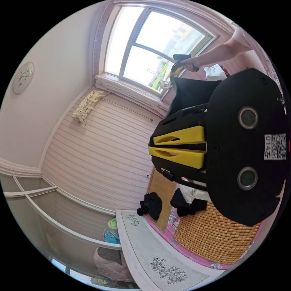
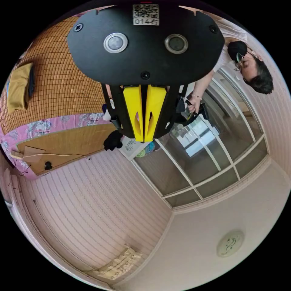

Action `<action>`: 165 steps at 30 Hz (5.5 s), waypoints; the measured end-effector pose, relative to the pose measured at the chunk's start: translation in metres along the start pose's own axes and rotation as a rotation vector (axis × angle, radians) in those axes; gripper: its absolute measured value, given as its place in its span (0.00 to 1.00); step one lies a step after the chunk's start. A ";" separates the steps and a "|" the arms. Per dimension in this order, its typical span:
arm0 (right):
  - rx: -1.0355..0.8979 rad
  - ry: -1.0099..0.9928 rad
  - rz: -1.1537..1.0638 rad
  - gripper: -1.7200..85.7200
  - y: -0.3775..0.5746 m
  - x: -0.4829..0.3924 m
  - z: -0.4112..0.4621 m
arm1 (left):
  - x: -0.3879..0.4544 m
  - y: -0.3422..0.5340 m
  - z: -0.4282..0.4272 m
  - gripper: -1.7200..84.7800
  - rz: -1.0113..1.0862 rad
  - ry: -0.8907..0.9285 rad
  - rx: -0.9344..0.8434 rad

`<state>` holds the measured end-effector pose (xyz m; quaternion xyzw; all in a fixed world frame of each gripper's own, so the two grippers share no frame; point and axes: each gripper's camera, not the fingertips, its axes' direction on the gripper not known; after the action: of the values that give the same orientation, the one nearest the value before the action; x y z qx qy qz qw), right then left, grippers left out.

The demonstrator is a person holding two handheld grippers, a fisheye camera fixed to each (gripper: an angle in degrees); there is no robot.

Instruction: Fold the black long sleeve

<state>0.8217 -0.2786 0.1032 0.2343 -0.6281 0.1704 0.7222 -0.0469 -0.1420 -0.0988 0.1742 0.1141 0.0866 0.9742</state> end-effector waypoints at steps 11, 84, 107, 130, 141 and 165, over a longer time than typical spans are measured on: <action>0.012 -0.003 -0.451 0.02 -0.020 -0.089 -0.007 | 0.018 0.036 0.000 0.01 0.235 -0.050 0.118; -0.747 0.817 0.186 0.12 0.215 0.461 0.366 | -0.199 0.637 0.791 0.11 0.397 0.170 -0.997; -0.587 1.003 0.274 0.06 0.376 0.253 0.043 | -0.193 0.670 0.841 0.09 0.469 0.235 -0.983; -0.367 1.255 0.492 0.02 0.373 0.321 -0.049 | -0.110 0.693 0.938 0.09 0.333 0.210 -1.080; -0.378 1.239 0.464 0.02 0.377 0.325 -0.046 | -0.094 0.662 0.948 0.02 0.362 0.102 -1.066; -0.498 1.123 0.260 0.11 0.347 0.298 0.055 | -0.243 0.545 0.544 0.10 0.260 -0.142 -0.883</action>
<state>0.6338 -0.0344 0.4461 -0.1446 -0.1972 0.2026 0.9482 -0.2123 0.1373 0.6406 -0.2387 -0.0234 0.2359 0.9417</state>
